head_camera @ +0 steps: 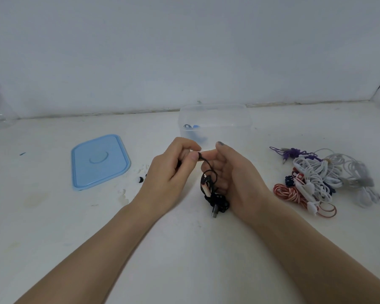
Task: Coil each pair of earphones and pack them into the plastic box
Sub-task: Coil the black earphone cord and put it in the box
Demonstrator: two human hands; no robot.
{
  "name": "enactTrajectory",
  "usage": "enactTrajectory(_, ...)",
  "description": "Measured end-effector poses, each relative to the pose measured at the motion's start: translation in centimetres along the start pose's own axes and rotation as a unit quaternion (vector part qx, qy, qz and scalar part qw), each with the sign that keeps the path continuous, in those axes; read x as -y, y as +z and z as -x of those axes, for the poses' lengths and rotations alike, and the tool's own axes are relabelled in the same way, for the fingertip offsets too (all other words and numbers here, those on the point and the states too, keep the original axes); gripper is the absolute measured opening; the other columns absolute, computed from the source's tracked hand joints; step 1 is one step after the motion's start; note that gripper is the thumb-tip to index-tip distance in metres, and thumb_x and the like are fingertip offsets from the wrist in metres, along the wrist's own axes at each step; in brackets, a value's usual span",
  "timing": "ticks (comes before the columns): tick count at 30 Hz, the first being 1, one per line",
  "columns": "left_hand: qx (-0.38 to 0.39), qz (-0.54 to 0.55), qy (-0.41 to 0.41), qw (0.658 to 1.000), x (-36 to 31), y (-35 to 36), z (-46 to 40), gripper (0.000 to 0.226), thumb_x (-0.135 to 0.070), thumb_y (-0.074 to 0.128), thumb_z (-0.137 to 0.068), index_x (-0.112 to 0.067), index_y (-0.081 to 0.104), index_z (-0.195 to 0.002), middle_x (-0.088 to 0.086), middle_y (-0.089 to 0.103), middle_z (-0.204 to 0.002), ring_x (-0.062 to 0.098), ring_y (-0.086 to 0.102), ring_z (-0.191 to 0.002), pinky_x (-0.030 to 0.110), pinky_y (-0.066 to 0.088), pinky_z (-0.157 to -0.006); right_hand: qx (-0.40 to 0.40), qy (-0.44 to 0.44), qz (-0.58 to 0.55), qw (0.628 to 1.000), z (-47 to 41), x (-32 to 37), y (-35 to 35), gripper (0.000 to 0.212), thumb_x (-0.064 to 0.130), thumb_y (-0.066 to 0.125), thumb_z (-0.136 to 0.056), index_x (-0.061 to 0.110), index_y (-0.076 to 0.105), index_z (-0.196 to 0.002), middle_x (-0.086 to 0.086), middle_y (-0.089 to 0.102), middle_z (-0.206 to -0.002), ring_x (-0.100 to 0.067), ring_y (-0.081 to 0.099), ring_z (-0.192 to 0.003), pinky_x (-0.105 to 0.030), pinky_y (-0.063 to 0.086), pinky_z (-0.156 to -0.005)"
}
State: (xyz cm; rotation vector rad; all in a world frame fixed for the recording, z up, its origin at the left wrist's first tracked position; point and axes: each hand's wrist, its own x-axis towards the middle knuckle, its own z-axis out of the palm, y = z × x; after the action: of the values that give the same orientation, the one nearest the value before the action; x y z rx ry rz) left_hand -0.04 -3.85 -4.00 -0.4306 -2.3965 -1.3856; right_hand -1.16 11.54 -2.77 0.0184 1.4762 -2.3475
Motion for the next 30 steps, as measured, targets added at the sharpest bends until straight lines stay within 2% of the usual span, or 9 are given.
enactTrajectory(4,0.0,0.039,-0.058,0.998,0.1,-0.6,0.1,0.025,-0.04,0.043,-0.099,-0.027,0.061,-0.11,0.014,0.045,-0.075,0.023,0.043,-0.07,0.023,0.034,-0.064,-0.032,-0.009,-0.084,0.996,-0.4,0.6,-0.9,0.036,0.035,0.048,-0.1,0.005,0.065,-0.099,-0.004,0.048,-0.062,-0.015,0.035,-0.044,-0.02,0.037,-0.039)
enactTrajectory(7,0.094,0.0,-0.035,0.995,0.1,-0.3,0.4,0.031,-0.046,0.043,-0.092,-0.022,0.062,-0.096,0.001,0.051,-0.067,0.014,0.046,-0.066,0.026,0.037,-0.063,-0.039,-0.009,-0.18,0.983,-0.8,0.8,-1.7,0.029,0.034,0.052,-0.097,0.007,0.063,-0.098,-0.003,0.048,-0.066,-0.015,0.031,-0.05,-0.024,0.029,-0.05)
enactTrajectory(10,0.15,-0.023,-0.032,0.988,0.2,0.3,0.3,0.032,-0.055,0.052,-0.085,-0.025,0.061,-0.094,-0.006,0.039,-0.06,0.008,0.036,-0.056,0.02,0.03,-0.054,-0.036,-0.007,-0.253,0.967,-1.0,0.9,-2.3,0.025,0.03,0.053,-0.096,0.006,0.061,-0.098,-0.003,0.049,-0.068,-0.015,0.039,-0.053,-0.026,0.033,-0.057)
enactTrajectory(13,0.121,-0.047,-0.04,0.991,0.5,0.6,0.2,0.021,-0.046,0.067,-0.088,-0.027,0.061,-0.093,-0.008,0.034,-0.06,0.007,0.033,-0.055,0.021,0.028,-0.054,-0.037,-0.006,-0.276,0.961,-1.0,0.9,-2.5,0.025,0.027,0.054,-0.096,0.004,0.058,-0.105,-0.007,0.054,-0.072,-0.019,0.05,-0.057,-0.028,0.043,-0.06)
enactTrajectory(17,0.108,-0.051,-0.041,0.992,0.4,0.5,0.0,0.02,-0.025,0.061,-0.099,-0.021,0.056,-0.08,-0.009,0.036,-0.061,0.006,0.034,-0.057,0.019,0.03,-0.055,-0.04,-0.004,-0.274,0.961,-1.1,0.9,-2.5,0.024,0.025,0.058,-0.094,0.004,0.06,-0.106,-0.01,0.06,-0.08,-0.021,0.055,-0.065,-0.031,0.049,-0.066)
enactTrajectory(20,0.1,-0.054,-0.062,0.992,0.4,0.2,-0.1,0.027,-0.025,0.052,-0.103,-0.008,0.057,-0.082,-0.008,0.039,-0.062,0.007,0.035,-0.058,0.021,0.03,-0.056,-0.043,-0.015,-0.212,0.976,-1.0,0.9,-2.5,0.022,0.02,0.06,-0.092,0.004,0.064,-0.106,-0.012,0.064,-0.089,-0.023,0.059,-0.072,-0.033,0.052,-0.075)
enactTrajectory(24,0.072,-0.026,-0.086,0.993,0.5,-0.1,-0.3,0.034,-0.027,0.044,-0.106,-0.021,0.06,-0.077,-0.012,0.047,-0.061,0.006,0.041,-0.06,0.021,0.032,-0.057,-0.053,-0.072,-0.093,0.992,-1.4,0.2,-2.0,0.022,0.009,0.058,-0.094,0.007,0.067,-0.113,-0.009,0.066,-0.098,-0.021,0.064,-0.086,-0.035,0.056,-0.083)
enactTrajectory(26,0.054,-0.003,-0.1,0.994,0.5,-0.2,-0.4,0.037,-0.024,0.042,-0.107,-0.02,0.059,-0.075,-0.015,0.047,-0.059,0.005,0.042,-0.059,0.019,0.032,-0.057,-0.075,-0.103,-0.023,0.992,-1.4,-0.2,-1.8,0.018,0.004,0.059,-0.091,0.009,0.072,-0.103,-0.007,0.065,-0.097,-0.016,0.064,-0.086,-0.031,0.056,-0.079)
enactTrajectory(30,0.033,0.03,-0.12,0.992,0.4,-0.3,-0.4,0.037,-0.017,0.038,-0.107,-0.01,0.055,-0.075,-0.016,0.045,-0.055,0.005,0.039,-0.057,0.017,0.03,-0.055,-0.142,-0.204,0.206,0.946,-0.8,-0.8,-1.7,0.013,0.018,0.067,-0.082,0.026,0.073,-0.09,0.003,0.064,-0.106,-0.003,0.06,-0.085,-0.02,0.045,-0.079)
